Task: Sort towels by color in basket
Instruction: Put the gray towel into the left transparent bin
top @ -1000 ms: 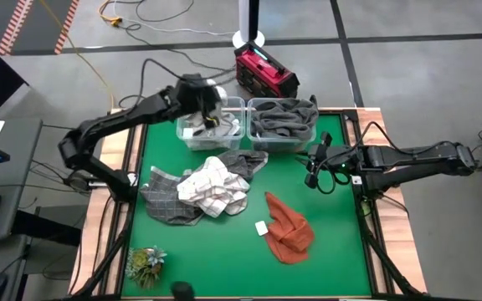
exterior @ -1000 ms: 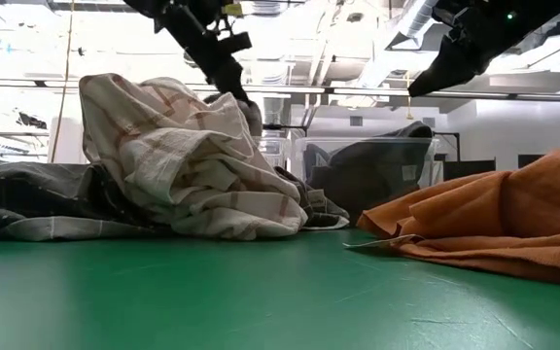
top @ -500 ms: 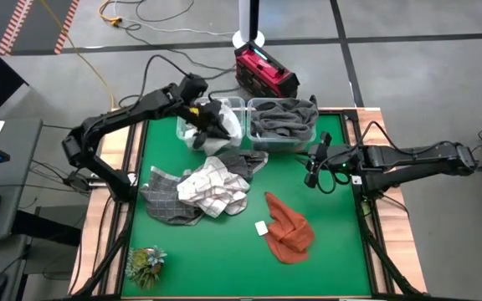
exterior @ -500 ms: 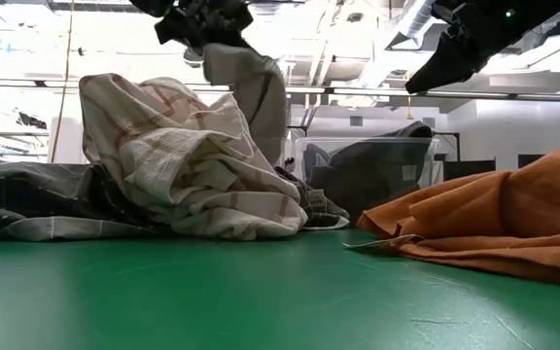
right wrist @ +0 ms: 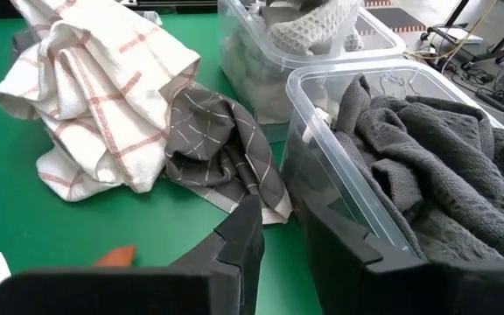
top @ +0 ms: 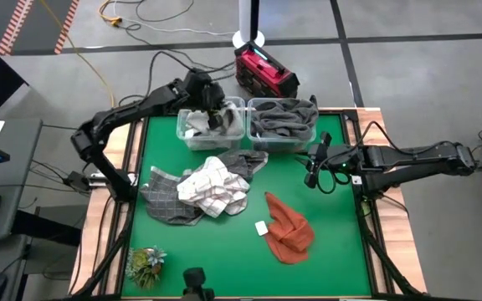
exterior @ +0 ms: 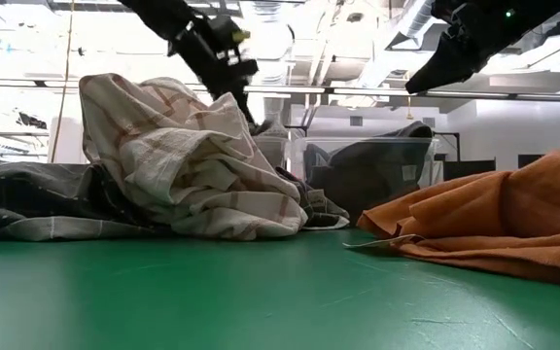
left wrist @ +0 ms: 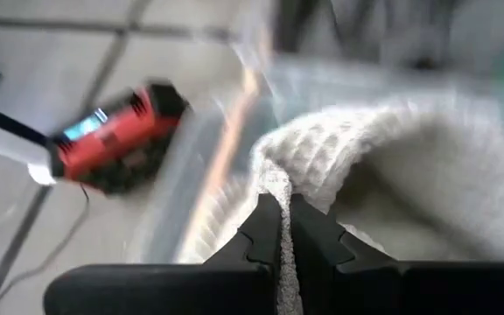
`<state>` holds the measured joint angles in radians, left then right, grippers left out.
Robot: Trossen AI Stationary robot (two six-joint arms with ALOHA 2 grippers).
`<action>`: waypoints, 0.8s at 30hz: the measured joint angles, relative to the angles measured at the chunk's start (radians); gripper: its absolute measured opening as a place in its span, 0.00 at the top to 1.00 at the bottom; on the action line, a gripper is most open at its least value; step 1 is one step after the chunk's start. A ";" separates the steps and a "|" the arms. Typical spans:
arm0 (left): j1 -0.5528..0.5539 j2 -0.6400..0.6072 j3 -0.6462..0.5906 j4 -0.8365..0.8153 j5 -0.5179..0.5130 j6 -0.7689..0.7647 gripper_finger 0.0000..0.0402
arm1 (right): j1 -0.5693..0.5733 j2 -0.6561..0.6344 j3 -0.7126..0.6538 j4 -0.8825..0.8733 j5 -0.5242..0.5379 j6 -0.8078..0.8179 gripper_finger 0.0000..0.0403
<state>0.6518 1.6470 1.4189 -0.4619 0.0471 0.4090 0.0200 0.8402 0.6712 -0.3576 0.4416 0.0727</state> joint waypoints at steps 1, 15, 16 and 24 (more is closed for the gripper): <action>0.000 0.020 0.000 -0.028 -0.002 0.024 0.97 | 0.000 0.000 0.000 0.000 0.000 -0.001 0.72; 0.006 0.149 0.005 -0.178 -0.071 0.254 0.99 | 0.026 0.000 0.000 0.002 -0.003 0.005 0.72; 0.008 0.147 0.004 -0.178 -0.048 0.268 0.99 | 0.026 0.000 0.000 0.002 -0.003 0.005 0.72; 0.011 0.147 0.001 -0.209 -0.004 0.110 0.88 | 0.024 0.000 0.000 0.002 -0.003 0.003 0.72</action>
<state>0.6632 1.7943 1.4200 -0.6711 0.0436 0.5186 0.0443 0.8406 0.6712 -0.3561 0.4389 0.0753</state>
